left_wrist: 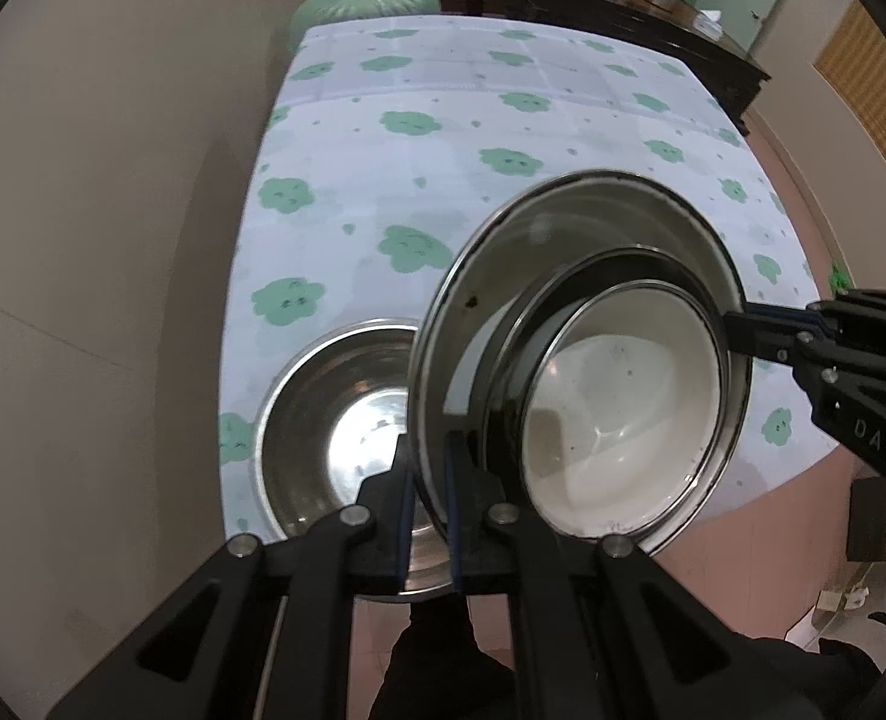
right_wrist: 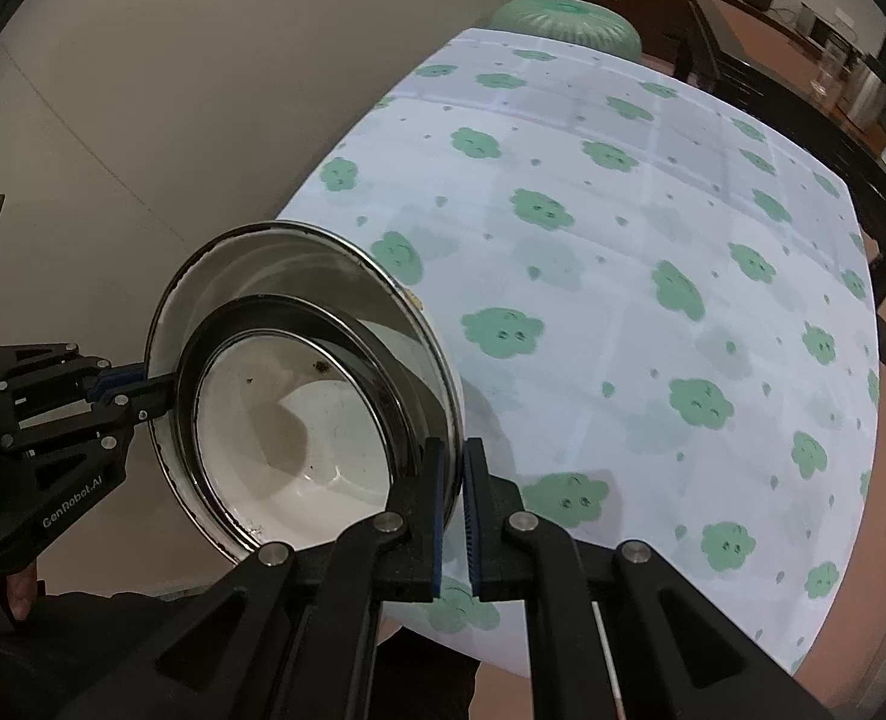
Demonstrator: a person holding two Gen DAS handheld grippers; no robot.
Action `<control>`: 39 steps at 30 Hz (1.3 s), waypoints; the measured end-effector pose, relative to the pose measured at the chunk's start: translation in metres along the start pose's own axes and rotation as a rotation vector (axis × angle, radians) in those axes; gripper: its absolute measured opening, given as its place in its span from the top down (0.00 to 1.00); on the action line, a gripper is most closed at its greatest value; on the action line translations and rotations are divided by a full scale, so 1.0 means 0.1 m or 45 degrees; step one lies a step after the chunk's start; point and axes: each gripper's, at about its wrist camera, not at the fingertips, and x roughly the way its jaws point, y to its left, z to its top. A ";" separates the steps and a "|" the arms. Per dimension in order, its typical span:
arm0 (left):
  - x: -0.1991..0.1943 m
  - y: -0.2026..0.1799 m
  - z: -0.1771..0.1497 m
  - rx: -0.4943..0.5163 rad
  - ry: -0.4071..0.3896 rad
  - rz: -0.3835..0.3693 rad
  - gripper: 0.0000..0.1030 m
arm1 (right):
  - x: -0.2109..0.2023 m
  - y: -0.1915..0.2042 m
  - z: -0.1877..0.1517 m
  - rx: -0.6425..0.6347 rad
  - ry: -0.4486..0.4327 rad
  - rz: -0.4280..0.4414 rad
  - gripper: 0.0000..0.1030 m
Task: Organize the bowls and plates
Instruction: 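Carry the stacked dishes with both tools toward the large steel bowl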
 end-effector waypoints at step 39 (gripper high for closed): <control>0.58 0.80 -0.37 -0.135 0.185 0.058 0.95 | 0.87 0.77 0.16 -0.119 0.223 0.084 0.93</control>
